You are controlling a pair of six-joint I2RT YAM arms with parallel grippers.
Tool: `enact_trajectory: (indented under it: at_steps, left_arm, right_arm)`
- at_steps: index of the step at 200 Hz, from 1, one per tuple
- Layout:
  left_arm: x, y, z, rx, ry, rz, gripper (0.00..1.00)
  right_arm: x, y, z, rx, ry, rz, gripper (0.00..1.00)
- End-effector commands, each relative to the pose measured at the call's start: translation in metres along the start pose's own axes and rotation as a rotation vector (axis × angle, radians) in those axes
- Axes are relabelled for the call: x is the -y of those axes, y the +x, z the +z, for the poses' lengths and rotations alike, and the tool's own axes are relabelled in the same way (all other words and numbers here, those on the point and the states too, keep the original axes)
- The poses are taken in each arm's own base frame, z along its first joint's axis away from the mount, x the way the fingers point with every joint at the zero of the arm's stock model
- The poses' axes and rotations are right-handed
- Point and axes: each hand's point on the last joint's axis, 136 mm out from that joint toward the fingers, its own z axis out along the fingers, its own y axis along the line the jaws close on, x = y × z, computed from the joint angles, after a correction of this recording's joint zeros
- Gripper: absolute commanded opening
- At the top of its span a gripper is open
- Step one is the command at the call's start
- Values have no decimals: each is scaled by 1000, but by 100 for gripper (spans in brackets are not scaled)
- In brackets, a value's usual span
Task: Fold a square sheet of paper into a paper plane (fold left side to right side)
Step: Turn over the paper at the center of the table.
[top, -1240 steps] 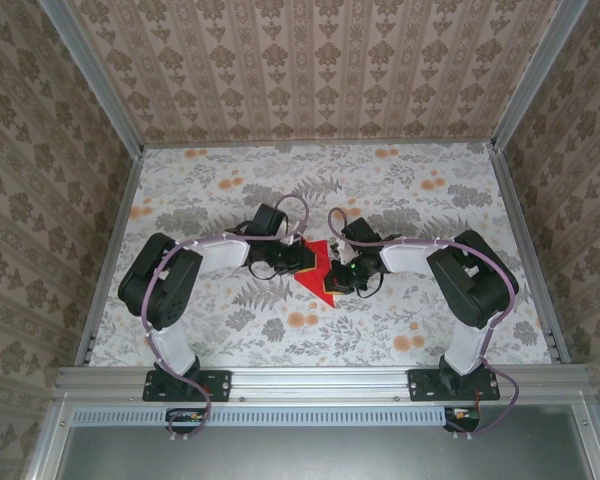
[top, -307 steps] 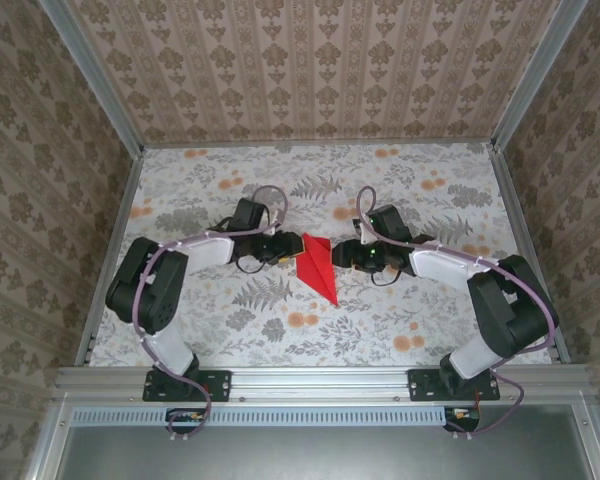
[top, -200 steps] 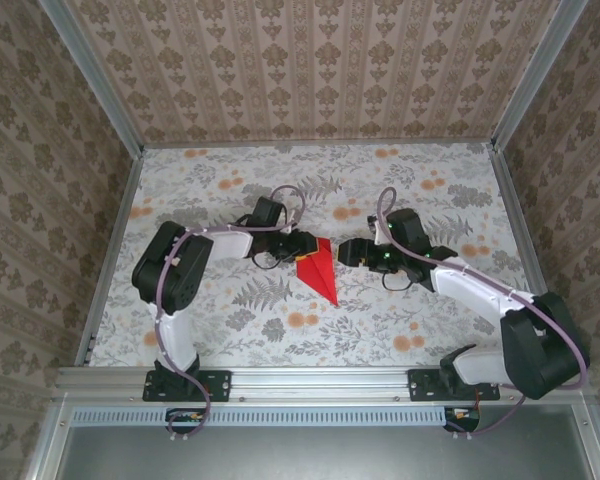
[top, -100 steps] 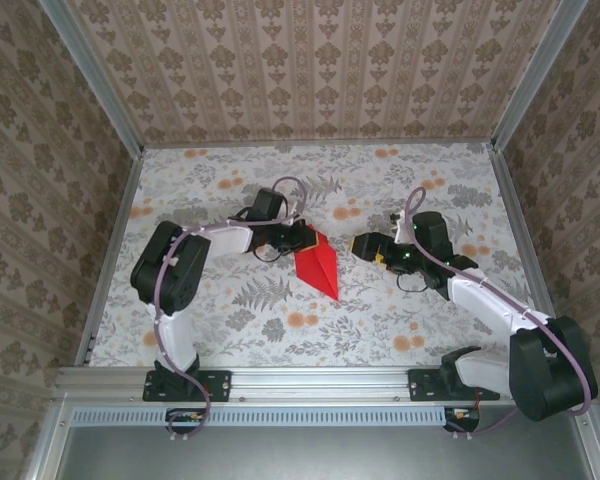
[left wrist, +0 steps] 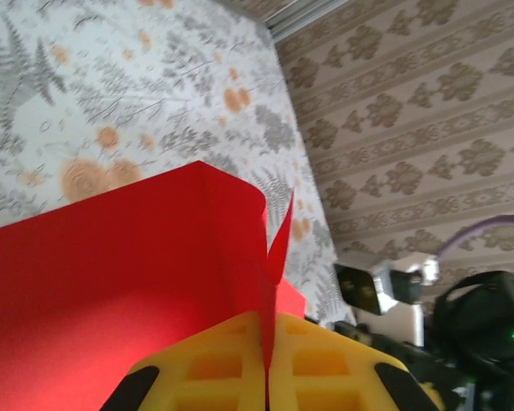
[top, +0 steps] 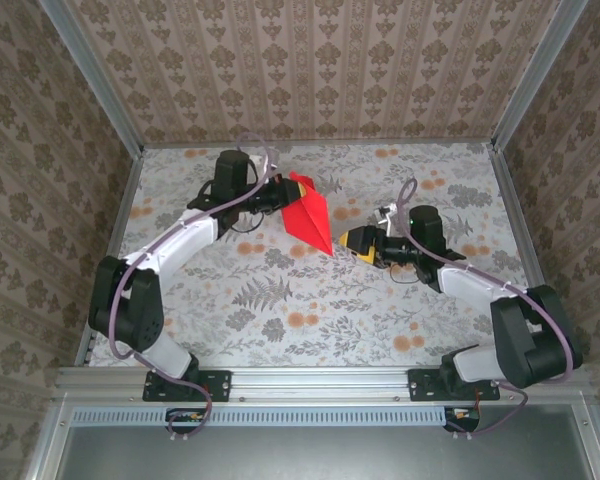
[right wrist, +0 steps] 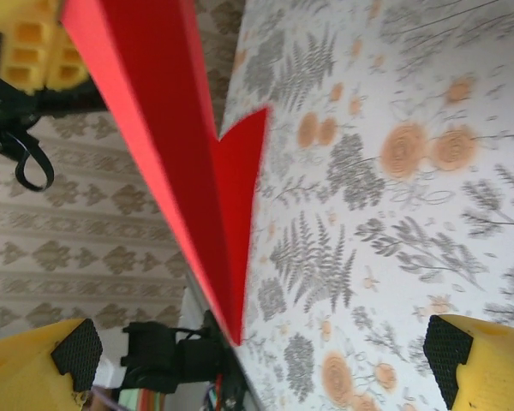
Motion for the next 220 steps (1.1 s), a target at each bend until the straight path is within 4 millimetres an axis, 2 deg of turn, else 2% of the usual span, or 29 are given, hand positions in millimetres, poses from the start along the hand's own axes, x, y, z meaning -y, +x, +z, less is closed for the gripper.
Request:
enact_trajectory:
  at_steps: [1,26,42,122,162,220]
  left_arm:
    - [27,-7,-8,-2,67,-2,7]
    - [38,-10,-9,0,113,-7,7]
    - [41,-10,-9,-4,131,-10,7]
    - [43,-6,-9,-18,152,-26,7]
    - [41,-4,-8,-22,151,-33,7]
    - [39,-2,-8,-23,152,-34,7]
  right_arm:
    - [-32,6,7,-60,-161,-48,100]
    - [-42,11,19,-103,-194,-57,100]
    - [-52,7,22,-93,-235,-58,99]
    - [-90,-28,22,-35,-325,-98,65]
    - [-92,-40,21,-2,-319,-107,54]
    - [-88,-47,17,25,-301,-100,39]
